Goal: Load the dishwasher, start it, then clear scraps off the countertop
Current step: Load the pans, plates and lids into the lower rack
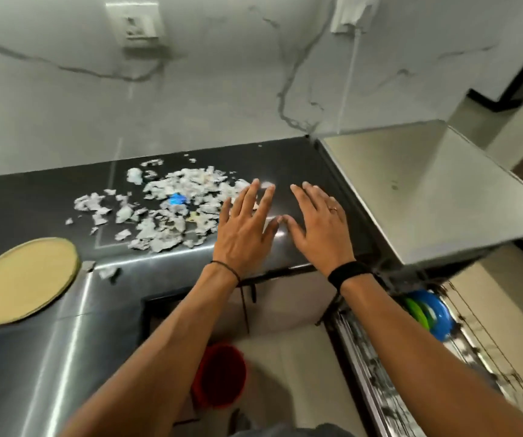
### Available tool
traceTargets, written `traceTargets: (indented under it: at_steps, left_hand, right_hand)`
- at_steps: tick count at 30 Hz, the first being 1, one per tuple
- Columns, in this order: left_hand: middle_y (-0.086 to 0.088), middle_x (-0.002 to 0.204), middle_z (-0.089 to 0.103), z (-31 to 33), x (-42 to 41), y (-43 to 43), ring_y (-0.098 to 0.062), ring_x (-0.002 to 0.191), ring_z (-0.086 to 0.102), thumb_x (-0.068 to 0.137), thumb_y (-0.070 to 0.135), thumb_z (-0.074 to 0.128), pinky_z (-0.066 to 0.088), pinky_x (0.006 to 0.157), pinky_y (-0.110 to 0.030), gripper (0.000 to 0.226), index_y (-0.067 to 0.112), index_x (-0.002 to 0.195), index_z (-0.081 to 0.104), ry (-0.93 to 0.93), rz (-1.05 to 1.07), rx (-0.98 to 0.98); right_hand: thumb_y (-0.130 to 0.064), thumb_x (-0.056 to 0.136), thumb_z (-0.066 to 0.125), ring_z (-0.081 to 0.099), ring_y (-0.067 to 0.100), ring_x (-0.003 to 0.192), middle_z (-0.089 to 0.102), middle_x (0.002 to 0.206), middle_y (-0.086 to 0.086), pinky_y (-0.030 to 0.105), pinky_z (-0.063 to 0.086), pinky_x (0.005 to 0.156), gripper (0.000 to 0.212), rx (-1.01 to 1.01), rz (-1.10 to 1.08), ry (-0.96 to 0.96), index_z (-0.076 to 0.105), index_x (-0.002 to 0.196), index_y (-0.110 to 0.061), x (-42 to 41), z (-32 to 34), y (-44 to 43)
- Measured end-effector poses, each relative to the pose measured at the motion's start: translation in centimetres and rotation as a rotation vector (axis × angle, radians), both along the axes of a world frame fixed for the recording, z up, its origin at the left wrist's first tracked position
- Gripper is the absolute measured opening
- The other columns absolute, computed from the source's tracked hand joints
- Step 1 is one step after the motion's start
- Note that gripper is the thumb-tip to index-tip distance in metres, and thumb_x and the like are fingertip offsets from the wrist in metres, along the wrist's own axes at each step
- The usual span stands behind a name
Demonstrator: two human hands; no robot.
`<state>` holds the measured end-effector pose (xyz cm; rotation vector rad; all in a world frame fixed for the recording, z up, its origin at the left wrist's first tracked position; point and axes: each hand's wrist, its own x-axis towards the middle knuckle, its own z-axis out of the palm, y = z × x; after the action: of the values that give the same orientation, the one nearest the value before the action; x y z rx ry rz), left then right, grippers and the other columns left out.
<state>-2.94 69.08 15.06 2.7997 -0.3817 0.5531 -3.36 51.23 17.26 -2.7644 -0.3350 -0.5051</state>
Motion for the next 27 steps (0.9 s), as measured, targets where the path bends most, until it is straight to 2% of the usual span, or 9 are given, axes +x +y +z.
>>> traceTargets:
  at_steps: [4,10,15,19,27]
  left_hand:
    - [-0.008,0.164,0.03,-0.5,-0.9,7.4,-0.028,0.149,0.033,0.104,0.054,0.035,0.03,0.117,-0.057,0.062,0.026,0.159,0.03,0.012,0.157,-0.032]
    - [-0.01,0.164,0.03,-1.3,-4.3,18.0,-0.028,0.149,0.032,0.103,0.054,0.033,0.029,0.118,-0.058,0.062,0.027,0.159,0.03,0.049,0.455,-0.063]
    - [-0.01,0.166,0.024,-1.3,-7.6,24.7,-0.03,0.151,0.028,0.1,0.061,0.02,0.025,0.118,-0.057,0.067,0.029,0.16,0.024,0.117,0.699,-0.069]
    - [-0.013,0.163,0.03,-1.6,-9.7,28.7,-0.033,0.149,0.031,0.1,0.057,0.022,0.025,0.117,-0.058,0.066,0.027,0.159,0.028,0.126,0.904,-0.098]
    - [-0.013,0.165,0.027,-3.4,-12.8,32.8,-0.032,0.15,0.03,0.102,0.059,0.016,0.023,0.122,-0.057,0.065,0.028,0.159,0.024,0.19,1.251,-0.1]
  right_hand:
    - [-0.048,0.1,0.049,0.033,0.024,0.147,0.038,0.157,0.006,0.048,0.027,0.12,0.06,-0.012,0.146,-0.009,0.037,0.152,-0.022,2.1,0.0,7.4]
    - [-0.048,0.098,0.049,0.04,0.026,0.142,0.045,0.152,0.006,0.051,0.034,0.114,0.057,-0.002,0.44,-0.015,0.042,0.149,-0.023,3.8,-1.2,19.7]
    - [-0.049,0.099,0.046,0.04,0.025,0.142,0.043,0.154,0.004,0.048,0.032,0.115,0.057,0.009,0.679,0.004,0.042,0.149,-0.024,3.9,-2.0,28.9]
    - [-0.051,0.098,0.042,0.044,0.026,0.139,0.047,0.151,0.007,0.048,0.035,0.113,0.056,-0.006,0.873,-0.01,0.045,0.146,-0.022,4.6,-2.7,34.9]
    - [-0.038,0.097,0.058,0.05,0.028,0.135,0.051,0.148,0.008,0.05,0.037,0.11,0.05,-0.069,1.182,0.044,0.049,0.143,-0.021,4.7,-4.9,43.7]
